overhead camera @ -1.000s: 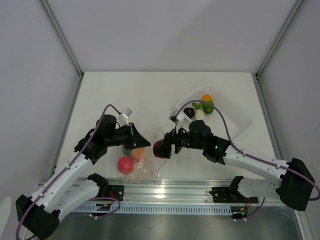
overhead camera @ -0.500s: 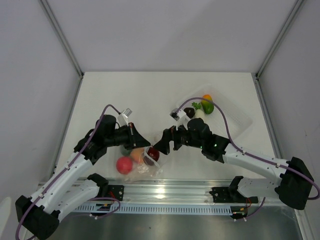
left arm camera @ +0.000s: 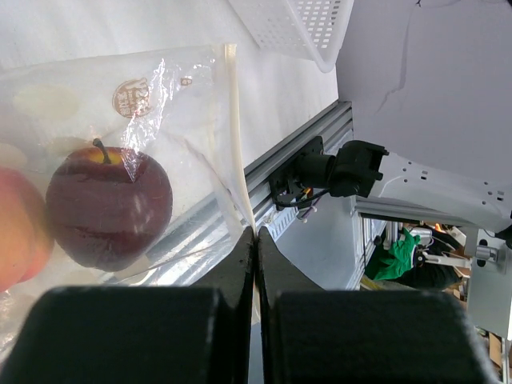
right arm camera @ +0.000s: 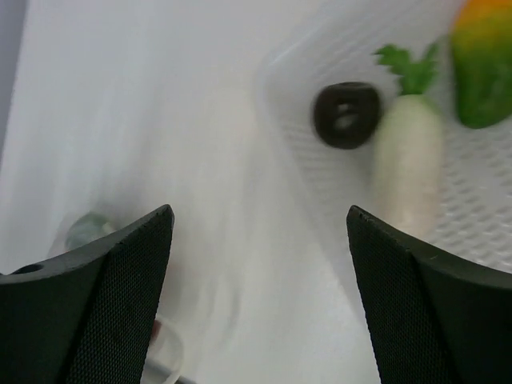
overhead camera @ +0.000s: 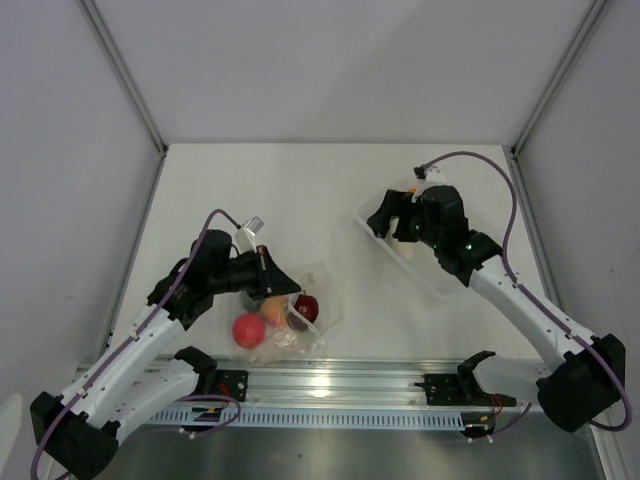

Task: Place the food in the zip-top bag and seal the zipper
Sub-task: Pick up the fake vegetable from the bin, then place the fake vegetable in the zipper food storage bag, then pick up the fake fruit from the bin, then place the fake fruit in the zipper food storage bag.

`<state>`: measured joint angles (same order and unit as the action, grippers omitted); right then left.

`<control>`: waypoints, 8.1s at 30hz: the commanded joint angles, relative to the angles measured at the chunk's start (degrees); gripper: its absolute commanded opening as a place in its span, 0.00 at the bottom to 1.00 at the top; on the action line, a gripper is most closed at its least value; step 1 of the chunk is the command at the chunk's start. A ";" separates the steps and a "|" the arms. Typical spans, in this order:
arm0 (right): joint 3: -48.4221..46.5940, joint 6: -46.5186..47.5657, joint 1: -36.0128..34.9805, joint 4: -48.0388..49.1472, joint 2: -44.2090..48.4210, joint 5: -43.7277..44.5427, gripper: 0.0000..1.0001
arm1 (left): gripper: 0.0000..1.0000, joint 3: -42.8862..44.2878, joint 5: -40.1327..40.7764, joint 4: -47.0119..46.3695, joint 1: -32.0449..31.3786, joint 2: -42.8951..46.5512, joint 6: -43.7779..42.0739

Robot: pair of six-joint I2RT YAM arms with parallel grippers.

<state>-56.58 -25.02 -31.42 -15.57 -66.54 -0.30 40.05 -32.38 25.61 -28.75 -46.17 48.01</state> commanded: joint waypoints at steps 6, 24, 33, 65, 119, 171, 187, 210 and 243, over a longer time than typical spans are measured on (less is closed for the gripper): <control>-6.44 0.67 14.27 -11.32 -15.18 -1.38 0.87 | 0.00 1.08 -1.54 -1.08 -0.34 0.47 -0.11; -2.84 0.76 14.63 -5.79 -28.20 -0.93 0.80 | 0.01 0.38 -1.90 -2.58 -0.34 -0.50 0.16; -3.19 1.72 14.63 -1.31 -33.04 -0.41 0.63 | 0.00 0.64 -1.90 -2.23 -0.34 -0.32 -0.11; 4.46 6.31 -11.77 -22.12 3.44 -17.74 0.00 | 0.01 0.20 -2.16 -3.46 -0.43 -1.46 -0.02; -11.37 1.73 -24.83 -9.92 -21.08 -30.73 0.56 | 0.01 1.61 0.48 1.90 -2.01 3.98 0.68; -21.11 -4.69 18.15 0.19 -40.67 -19.83 0.90 | 0.00 0.90 -0.31 0.94 -2.10 3.19 -1.60; -21.21 -5.57 18.23 5.38 -48.77 -24.58 0.78 | 0.01 0.90 0.39 1.55 -2.10 2.40 -2.48; -11.20 0.49 18.32 -2.71 -18.55 -14.98 0.00 | 0.01 1.25 -0.14 0.15 -2.10 0.47 -1.51; 18.52 -12.51 -17.18 23.92 -0.07 -30.39 0.00 | 0.00 2.40 -0.49 1.02 -2.18 1.44 -0.02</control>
<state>-36.91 -34.70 -47.72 2.20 -64.64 -32.23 39.81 -32.16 27.38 -30.55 -45.87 47.55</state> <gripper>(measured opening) 0.687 0.003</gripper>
